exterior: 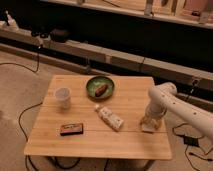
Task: Wipe the white sponge on the table
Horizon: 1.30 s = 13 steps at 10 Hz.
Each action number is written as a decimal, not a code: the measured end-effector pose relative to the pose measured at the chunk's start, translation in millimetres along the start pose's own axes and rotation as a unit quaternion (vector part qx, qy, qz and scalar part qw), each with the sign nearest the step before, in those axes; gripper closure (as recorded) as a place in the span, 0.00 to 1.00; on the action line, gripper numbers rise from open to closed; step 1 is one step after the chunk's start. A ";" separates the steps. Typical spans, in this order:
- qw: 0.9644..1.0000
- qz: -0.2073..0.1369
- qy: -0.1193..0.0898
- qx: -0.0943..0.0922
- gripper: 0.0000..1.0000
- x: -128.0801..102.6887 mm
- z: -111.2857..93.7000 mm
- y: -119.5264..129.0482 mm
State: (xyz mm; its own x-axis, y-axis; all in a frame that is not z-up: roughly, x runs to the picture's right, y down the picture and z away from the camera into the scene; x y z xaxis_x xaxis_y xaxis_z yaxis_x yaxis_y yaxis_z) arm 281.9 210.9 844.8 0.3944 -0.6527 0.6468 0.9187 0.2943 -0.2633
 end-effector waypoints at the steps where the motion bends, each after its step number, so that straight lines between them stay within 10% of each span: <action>1: 1.000 0.003 0.002 0.000 0.35 1.8 -1.5 1.1; 8: 1.000 0.006 -0.003 0.002 0.42 2.1 -9.1 -4.1; 13: 1.000 0.006 -0.011 0.007 0.70 0.6 -6.7 -7.3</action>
State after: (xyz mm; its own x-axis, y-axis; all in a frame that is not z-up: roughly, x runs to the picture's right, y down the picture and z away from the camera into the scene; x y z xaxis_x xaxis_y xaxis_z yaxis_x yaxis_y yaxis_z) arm 275.6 203.8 842.3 0.4041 -0.6342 0.6591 0.9138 0.3112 -0.2609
